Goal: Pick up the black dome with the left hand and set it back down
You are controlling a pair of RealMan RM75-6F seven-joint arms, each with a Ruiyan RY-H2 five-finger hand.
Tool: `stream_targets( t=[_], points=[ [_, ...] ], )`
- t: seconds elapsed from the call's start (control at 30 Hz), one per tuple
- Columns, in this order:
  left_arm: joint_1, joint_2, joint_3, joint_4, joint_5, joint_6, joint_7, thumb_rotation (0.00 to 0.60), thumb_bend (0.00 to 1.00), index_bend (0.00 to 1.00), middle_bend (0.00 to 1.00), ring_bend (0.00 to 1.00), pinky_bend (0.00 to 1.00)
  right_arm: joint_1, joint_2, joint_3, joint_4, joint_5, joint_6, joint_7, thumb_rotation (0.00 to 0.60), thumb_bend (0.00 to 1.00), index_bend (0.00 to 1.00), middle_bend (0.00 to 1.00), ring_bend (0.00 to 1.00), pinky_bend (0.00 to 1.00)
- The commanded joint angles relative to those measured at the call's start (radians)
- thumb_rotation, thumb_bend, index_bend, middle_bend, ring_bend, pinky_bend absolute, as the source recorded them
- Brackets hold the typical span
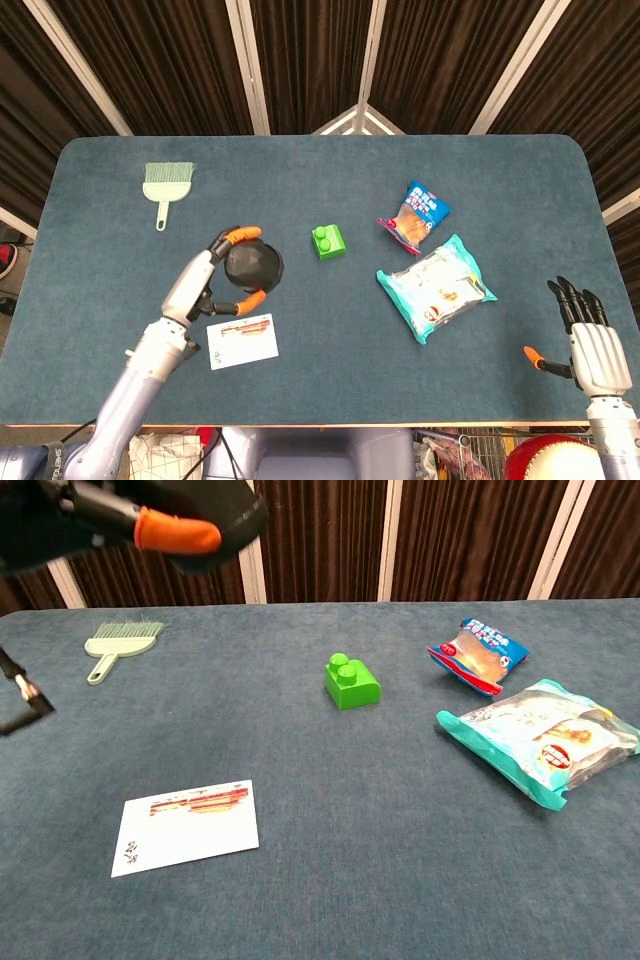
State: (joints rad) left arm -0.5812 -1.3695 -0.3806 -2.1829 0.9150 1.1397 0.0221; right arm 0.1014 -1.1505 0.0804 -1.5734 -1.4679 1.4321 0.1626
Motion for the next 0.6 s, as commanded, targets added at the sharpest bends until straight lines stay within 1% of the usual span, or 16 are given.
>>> stream_targets(
  t=[0.03, 0.07, 0.13, 0.23, 0.3, 0.37, 0.43, 0.53, 0.6],
  points=[
    [-0.01, -0.113, 0.114, 0.454, -0.068, -0.178, -0.108, 0.6, 0.53, 0.19, 0.34, 0.0, 0.0, 0.001, -0.003, 0.0, 0.003, 0.004, -0.005, -0.003, 0.6, 0.21, 0.0, 0.01, 0.11, 0.01],
    [-0.017, -0.123, 0.109, 0.472, -0.068, -0.189, -0.115, 0.6, 0.53, 0.19, 0.34, 0.0, 0.0, 0.001, -0.005, -0.001, 0.005, 0.005, -0.007, -0.005, 0.6, 0.21, 0.0, 0.01, 0.11, 0.01],
    [-0.025, -0.12, 0.072, 0.457, -0.026, -0.171, -0.137, 0.6, 0.54, 0.19, 0.35, 0.0, 0.0, 0.002, -0.008, -0.002, 0.006, 0.007, -0.01, -0.01, 0.6, 0.21, 0.0, 0.01, 0.11, 0.01],
    [-0.011, -0.077, 0.026, 0.365, 0.054, -0.112, -0.158, 0.6, 0.54, 0.19, 0.36, 0.0, 0.0, -0.001, -0.008, -0.002, 0.008, 0.008, -0.007, -0.009, 0.6, 0.21, 0.0, 0.01, 0.11, 0.01],
    [0.007, -0.028, 0.009, 0.286, 0.098, -0.068, -0.151, 0.6, 0.54, 0.19, 0.36, 0.0, 0.0, -0.003, -0.006, -0.004, 0.008, 0.004, -0.002, -0.003, 0.6, 0.21, 0.0, 0.01, 0.11, 0.01],
    [0.021, 0.006, 0.01, 0.242, 0.103, -0.057, -0.143, 0.6, 0.54, 0.19, 0.36, 0.0, 0.0, -0.003, -0.006, -0.004, 0.009, 0.002, -0.002, 0.0, 0.6, 0.21, 0.0, 0.01, 0.11, 0.01],
    [0.029, 0.031, 0.03, 0.229, 0.086, -0.06, -0.116, 0.6, 0.54, 0.19, 0.36, 0.0, 0.0, 0.004, -0.002, 0.002, 0.01, 0.006, -0.011, 0.004, 0.6, 0.21, 0.0, 0.01, 0.11, 0.01],
    [0.029, 0.028, 0.064, 0.255, 0.057, -0.084, -0.099, 0.6, 0.53, 0.19, 0.36, 0.0, 0.0, 0.007, 0.0, 0.003, 0.008, 0.006, -0.016, 0.009, 0.6, 0.21, 0.0, 0.01, 0.11, 0.01],
    [0.022, 0.007, 0.09, 0.301, 0.034, -0.112, -0.095, 0.6, 0.54, 0.19, 0.35, 0.0, 0.0, 0.005, 0.003, 0.001, 0.005, 0.004, -0.014, 0.012, 0.6, 0.21, 0.0, 0.01, 0.11, 0.01]
  ],
)
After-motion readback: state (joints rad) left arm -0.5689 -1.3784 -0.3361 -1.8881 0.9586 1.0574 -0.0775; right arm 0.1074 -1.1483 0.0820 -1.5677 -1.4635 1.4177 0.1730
